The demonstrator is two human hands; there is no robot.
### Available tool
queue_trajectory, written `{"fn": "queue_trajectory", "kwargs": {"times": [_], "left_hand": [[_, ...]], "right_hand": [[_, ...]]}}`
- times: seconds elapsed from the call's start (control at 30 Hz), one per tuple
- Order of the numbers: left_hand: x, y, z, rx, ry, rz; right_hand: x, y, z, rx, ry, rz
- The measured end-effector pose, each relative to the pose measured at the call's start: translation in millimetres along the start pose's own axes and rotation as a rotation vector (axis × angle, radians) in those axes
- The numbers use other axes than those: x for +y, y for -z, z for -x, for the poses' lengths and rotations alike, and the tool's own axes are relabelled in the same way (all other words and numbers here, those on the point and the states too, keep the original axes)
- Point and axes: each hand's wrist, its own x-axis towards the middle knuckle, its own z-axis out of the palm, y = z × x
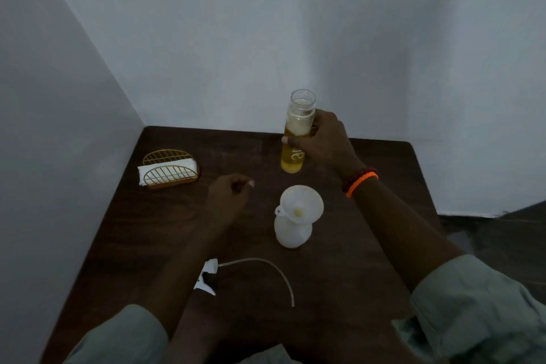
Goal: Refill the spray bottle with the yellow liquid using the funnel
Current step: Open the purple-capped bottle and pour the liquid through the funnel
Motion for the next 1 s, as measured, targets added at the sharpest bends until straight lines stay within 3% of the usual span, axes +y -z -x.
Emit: {"fn": "queue_trajectory", "kwargs": {"times": [0.13,0.33,1.0], "left_hand": [[33.5,7.3,18.9,-0.175,-0.045,0.137],[47.7,0.0,32.5,-0.356,-0.081,0.048],[44.7,-4.7,30.4,-0.397,-0.075,0.12]], "right_hand": [[2.4,24.7,13.4,0.058,0.023,0.036],[17.7,55.7,43.2,0.126,0.036,0.089],[63.0,53.3,110.8,-0.08,0.102,0.391]]}}
